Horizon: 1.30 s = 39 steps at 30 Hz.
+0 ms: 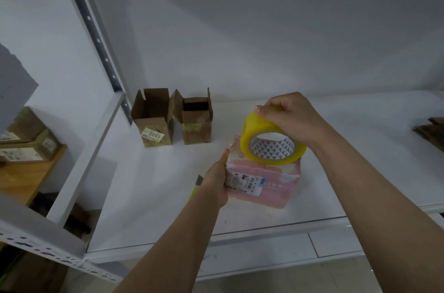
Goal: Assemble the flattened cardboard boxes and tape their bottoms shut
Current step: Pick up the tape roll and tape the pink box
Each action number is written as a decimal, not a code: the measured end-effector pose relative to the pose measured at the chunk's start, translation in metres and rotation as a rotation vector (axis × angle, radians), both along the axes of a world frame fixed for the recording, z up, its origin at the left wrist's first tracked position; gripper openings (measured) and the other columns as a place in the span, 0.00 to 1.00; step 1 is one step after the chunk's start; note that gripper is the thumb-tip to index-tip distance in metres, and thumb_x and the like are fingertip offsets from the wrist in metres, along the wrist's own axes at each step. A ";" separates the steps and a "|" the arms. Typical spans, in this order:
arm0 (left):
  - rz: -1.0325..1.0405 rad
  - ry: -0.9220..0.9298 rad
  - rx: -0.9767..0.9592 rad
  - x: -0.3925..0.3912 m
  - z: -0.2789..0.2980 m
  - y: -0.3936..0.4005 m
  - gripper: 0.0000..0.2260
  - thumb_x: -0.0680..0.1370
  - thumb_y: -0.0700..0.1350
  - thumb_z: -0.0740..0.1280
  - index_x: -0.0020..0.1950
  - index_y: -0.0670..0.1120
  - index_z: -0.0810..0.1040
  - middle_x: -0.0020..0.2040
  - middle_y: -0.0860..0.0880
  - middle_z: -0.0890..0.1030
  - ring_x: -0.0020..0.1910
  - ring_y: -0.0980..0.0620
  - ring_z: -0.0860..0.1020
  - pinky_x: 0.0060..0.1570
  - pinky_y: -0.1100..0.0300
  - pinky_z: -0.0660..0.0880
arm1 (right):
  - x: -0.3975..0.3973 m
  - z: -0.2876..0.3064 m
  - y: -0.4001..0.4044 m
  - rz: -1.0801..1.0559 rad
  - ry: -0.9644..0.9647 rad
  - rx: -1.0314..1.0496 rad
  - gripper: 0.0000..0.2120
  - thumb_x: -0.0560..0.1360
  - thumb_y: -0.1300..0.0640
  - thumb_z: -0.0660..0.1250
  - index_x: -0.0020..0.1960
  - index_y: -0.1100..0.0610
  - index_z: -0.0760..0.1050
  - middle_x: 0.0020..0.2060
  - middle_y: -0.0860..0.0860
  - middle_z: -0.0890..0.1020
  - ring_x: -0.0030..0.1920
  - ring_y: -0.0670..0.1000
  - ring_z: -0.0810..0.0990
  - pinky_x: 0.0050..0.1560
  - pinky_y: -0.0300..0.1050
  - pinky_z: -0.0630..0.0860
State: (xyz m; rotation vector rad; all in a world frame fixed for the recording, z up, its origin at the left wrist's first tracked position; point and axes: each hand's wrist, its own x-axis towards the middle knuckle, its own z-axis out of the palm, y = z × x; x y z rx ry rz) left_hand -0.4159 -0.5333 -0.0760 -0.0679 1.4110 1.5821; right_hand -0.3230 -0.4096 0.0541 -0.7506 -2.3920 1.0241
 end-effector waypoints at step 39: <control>-0.817 1.640 -0.056 -0.034 0.034 0.015 0.48 0.58 0.74 0.66 0.71 0.48 0.64 0.67 0.48 0.69 0.66 0.48 0.65 0.64 0.57 0.63 | 0.035 0.012 0.013 -0.005 0.019 -0.145 0.27 0.69 0.38 0.72 0.34 0.63 0.74 0.30 0.56 0.68 0.31 0.52 0.69 0.36 0.44 0.64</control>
